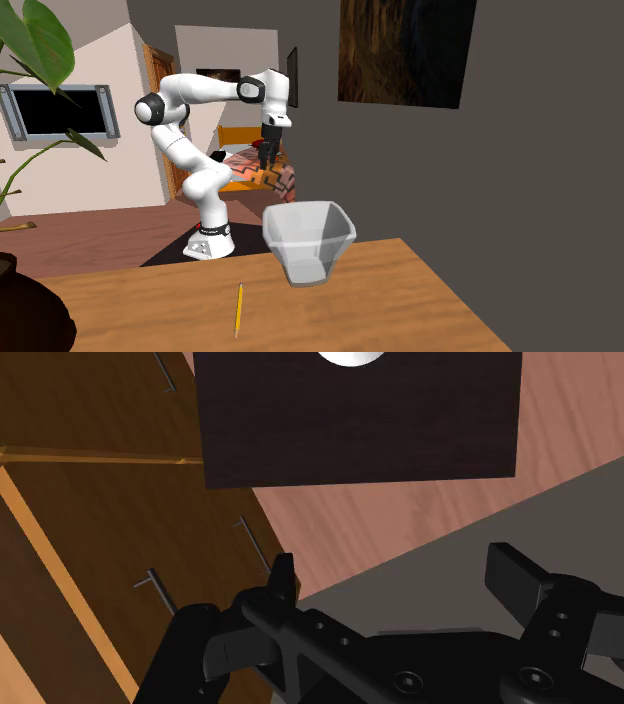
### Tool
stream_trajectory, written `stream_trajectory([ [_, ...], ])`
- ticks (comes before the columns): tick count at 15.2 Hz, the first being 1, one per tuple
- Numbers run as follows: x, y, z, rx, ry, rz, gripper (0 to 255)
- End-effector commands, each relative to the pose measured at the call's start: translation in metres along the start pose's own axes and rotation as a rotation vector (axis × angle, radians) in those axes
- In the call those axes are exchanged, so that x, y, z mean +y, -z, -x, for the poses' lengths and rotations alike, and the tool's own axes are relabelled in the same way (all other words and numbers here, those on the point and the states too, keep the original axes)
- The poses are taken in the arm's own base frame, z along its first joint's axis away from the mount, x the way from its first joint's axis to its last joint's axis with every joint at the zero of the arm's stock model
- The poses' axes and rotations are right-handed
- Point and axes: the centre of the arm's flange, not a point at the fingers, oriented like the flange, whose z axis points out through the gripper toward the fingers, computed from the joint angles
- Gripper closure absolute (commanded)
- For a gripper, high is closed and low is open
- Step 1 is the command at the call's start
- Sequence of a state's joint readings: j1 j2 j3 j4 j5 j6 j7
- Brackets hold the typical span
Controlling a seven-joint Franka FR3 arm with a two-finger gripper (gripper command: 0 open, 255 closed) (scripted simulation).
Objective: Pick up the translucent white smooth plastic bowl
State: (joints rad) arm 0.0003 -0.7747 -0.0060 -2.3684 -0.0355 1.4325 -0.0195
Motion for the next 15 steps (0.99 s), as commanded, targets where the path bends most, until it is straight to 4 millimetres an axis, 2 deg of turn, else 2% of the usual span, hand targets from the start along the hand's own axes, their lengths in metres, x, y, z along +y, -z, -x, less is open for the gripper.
stream_trajectory([
  [1,0.000,0.000,0.000,0.000,0.000,0.000,0],
  [15,0.133,-0.004,-0.074,0.083,0.152,0.191,0],
])
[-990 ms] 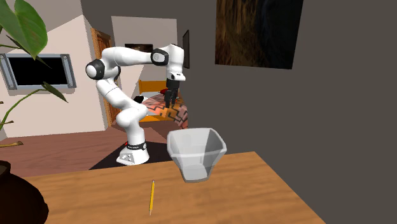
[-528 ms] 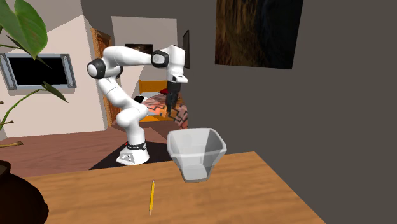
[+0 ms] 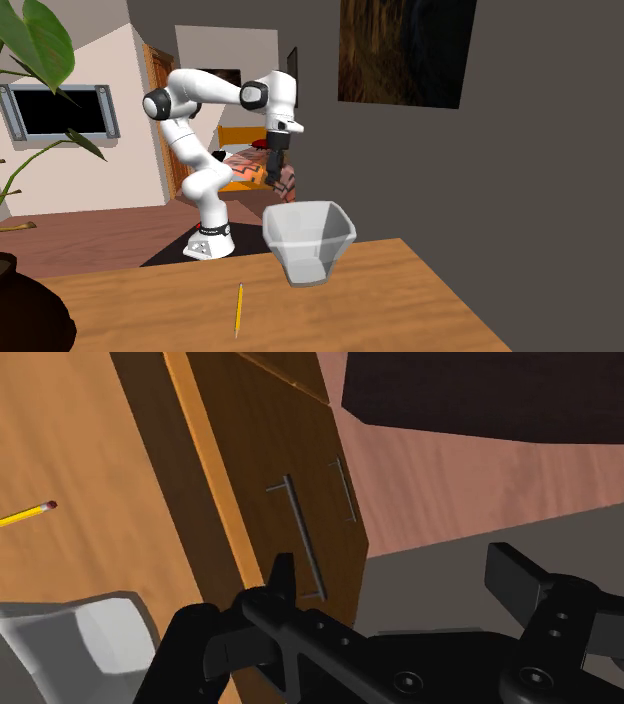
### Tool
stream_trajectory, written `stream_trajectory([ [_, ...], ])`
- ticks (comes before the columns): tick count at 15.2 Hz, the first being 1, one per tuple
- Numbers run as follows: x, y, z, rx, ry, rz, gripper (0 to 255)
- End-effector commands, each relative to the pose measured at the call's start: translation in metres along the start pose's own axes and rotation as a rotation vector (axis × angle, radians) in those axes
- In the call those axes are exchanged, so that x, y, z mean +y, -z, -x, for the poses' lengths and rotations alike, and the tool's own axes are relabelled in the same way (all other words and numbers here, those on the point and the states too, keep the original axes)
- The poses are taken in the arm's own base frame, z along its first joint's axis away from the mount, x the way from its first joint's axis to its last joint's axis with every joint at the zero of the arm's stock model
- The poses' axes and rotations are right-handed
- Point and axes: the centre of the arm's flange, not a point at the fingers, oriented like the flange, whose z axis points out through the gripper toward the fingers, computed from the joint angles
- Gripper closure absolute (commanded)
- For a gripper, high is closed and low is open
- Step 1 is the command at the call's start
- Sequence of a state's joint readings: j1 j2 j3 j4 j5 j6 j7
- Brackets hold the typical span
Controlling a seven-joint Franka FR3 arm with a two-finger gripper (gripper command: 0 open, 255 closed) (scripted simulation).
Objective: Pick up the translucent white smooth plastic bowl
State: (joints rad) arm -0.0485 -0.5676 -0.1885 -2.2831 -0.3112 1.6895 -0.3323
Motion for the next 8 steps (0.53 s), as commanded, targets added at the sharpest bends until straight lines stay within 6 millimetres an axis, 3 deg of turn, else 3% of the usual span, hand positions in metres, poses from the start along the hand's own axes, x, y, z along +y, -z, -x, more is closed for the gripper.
stream_trajectory([
  [1,0.020,-0.002,-0.011,0.013,0.023,0.029,0],
  [8,0.087,-0.006,-0.047,0.054,0.099,0.125,0],
])
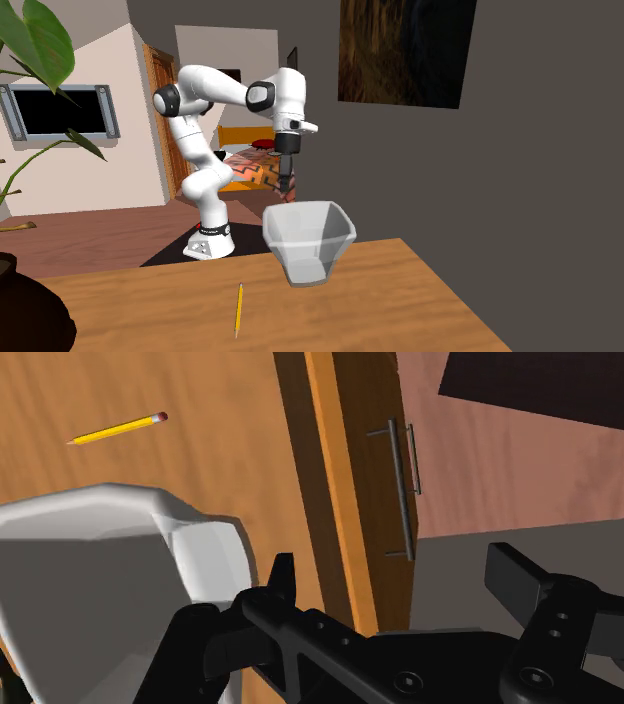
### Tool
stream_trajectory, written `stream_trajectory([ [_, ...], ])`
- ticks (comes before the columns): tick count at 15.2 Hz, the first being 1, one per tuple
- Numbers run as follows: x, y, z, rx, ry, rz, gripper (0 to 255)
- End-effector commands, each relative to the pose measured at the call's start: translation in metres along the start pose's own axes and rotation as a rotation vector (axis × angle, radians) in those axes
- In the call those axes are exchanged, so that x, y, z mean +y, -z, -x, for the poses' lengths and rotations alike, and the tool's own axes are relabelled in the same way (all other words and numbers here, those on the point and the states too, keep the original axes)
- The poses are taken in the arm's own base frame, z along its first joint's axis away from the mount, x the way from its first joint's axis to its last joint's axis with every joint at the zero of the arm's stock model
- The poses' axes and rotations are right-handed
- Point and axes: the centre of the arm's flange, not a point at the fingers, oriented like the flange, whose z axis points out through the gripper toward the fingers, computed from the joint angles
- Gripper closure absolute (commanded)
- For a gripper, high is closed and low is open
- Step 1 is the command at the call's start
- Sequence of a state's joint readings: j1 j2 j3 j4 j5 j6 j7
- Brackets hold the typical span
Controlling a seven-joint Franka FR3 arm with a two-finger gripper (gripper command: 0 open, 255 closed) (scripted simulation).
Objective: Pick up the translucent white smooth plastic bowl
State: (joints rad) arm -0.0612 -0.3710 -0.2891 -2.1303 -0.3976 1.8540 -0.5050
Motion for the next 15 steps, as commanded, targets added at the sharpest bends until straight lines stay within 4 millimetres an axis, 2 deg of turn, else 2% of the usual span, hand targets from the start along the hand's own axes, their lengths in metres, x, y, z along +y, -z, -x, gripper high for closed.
stream_trajectory([
  [1,0.019,-0.003,-0.009,0.012,0.023,0.029,0],
  [8,0.086,-0.007,-0.045,0.054,0.099,0.124,0],
  [9,0.088,-0.007,-0.046,0.055,0.102,0.128,0],
  [15,0.079,-0.037,-0.049,0.055,0.102,0.128,0],
])
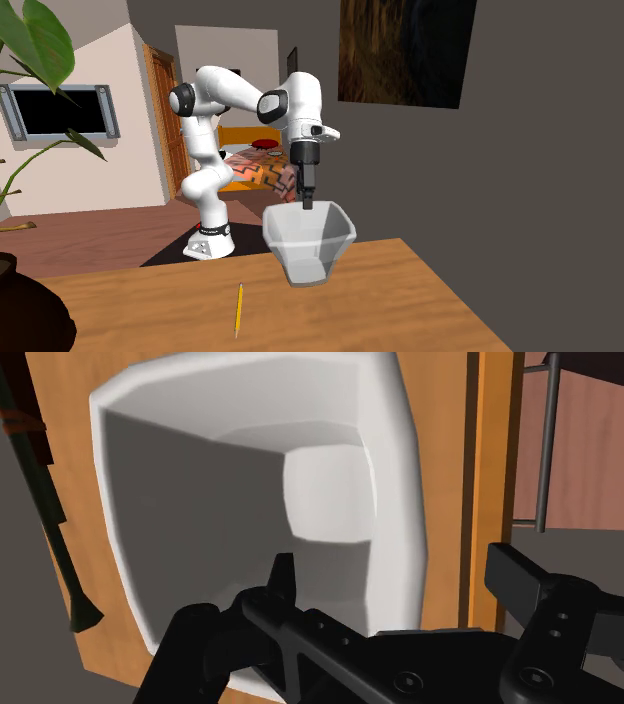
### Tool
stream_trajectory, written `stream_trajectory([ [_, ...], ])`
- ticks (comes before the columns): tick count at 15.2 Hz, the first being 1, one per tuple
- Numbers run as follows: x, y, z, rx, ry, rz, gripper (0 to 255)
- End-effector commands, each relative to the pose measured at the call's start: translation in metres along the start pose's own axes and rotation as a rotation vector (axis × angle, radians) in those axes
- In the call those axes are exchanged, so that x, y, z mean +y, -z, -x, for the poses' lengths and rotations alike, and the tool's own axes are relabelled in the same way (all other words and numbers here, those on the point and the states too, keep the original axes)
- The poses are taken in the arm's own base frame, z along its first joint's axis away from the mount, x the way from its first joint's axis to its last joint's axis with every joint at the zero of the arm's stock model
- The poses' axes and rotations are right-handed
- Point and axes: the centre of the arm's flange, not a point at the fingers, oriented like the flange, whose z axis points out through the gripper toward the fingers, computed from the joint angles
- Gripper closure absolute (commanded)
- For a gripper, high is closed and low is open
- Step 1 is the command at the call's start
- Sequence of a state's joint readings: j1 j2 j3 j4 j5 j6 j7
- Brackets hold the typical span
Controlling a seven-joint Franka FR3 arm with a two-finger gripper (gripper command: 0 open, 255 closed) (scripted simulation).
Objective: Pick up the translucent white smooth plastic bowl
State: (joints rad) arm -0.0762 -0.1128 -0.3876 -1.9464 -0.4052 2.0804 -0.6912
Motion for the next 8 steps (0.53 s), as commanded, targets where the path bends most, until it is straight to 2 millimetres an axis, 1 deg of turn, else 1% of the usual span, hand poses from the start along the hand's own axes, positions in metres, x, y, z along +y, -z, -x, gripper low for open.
stream_trajectory([
  [1,-0.0057,-0.0126,-0.0012,0.001,0.000,0.000,0],
  [3,-0.0057,-0.0126,-0.0012,0.001,0.000,0.000,0],
  [4,-0.0054,-0.0126,-0.0016,0.001,0.000,0.000,255],
  [8,-0.0054,-0.0122,-0.0017,0.001,0.000,0.000,255],
])
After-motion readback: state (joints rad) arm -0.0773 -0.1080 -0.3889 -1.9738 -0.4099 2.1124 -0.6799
